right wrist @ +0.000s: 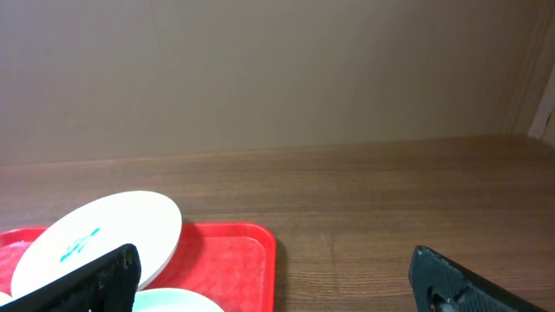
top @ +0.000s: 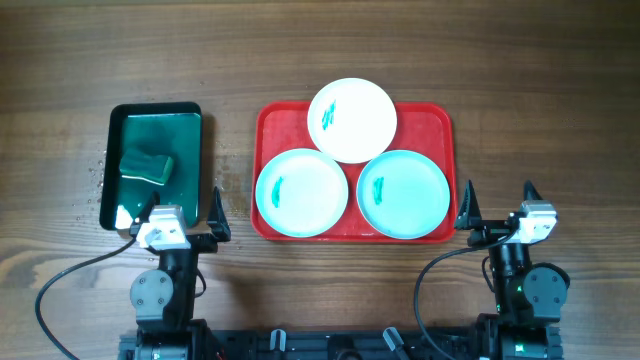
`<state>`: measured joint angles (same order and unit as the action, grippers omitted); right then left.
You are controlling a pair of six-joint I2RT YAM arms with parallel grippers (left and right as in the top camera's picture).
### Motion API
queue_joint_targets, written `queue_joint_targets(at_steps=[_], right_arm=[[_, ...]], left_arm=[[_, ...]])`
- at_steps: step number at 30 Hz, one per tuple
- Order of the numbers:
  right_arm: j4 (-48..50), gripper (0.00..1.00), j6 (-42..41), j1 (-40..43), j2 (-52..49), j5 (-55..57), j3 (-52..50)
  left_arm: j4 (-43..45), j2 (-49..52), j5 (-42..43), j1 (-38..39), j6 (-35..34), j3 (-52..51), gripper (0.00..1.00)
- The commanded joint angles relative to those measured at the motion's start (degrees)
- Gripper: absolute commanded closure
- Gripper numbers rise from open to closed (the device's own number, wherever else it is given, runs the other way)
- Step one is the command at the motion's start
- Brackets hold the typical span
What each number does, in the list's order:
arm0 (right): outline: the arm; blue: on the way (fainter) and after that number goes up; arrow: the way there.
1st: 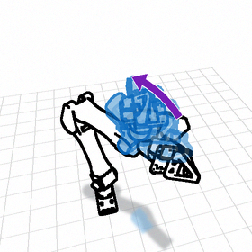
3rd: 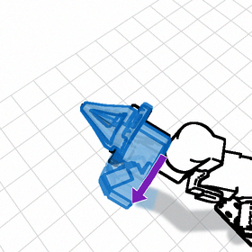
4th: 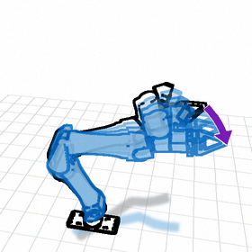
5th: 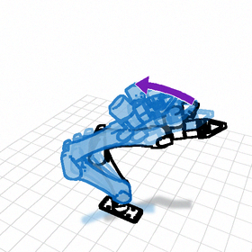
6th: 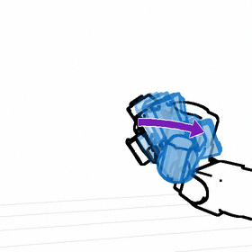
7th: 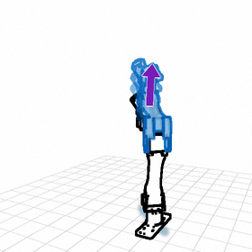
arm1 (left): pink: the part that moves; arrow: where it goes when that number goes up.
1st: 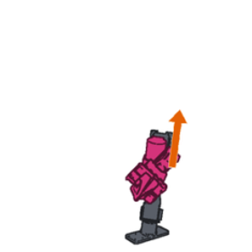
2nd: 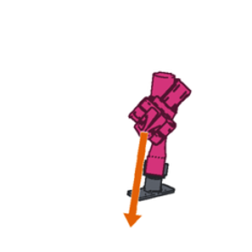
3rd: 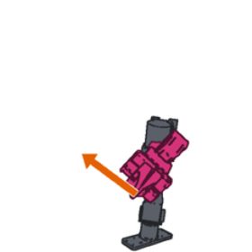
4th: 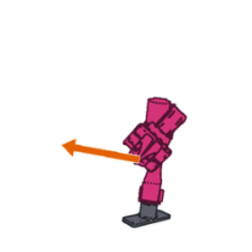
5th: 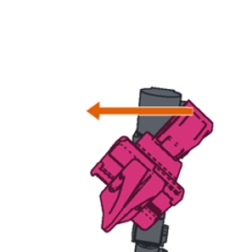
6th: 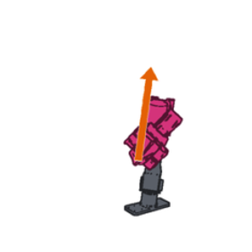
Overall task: Clean dirty plates on tray and stack at the side
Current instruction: 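Move the left gripper toward the sponge in the black water tray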
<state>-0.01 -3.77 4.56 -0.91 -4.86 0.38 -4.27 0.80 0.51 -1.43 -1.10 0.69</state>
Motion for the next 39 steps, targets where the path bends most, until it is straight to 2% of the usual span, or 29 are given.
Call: queue_joint_targets(at_steps=[1, 39], right_arm=[[0.2, 0.00, 0.6, 0.3, -0.5, 0.4, -0.1], [0.2, 0.00, 0.6, 0.3, -0.5, 0.4, -0.1]], left_arm=[[-0.1, -0.6, 0.9, 0.2, 0.9, -0.3, 0.00], [-0.1, -0.6, 0.9, 0.2, 0.9, -0.3, 0.00]])
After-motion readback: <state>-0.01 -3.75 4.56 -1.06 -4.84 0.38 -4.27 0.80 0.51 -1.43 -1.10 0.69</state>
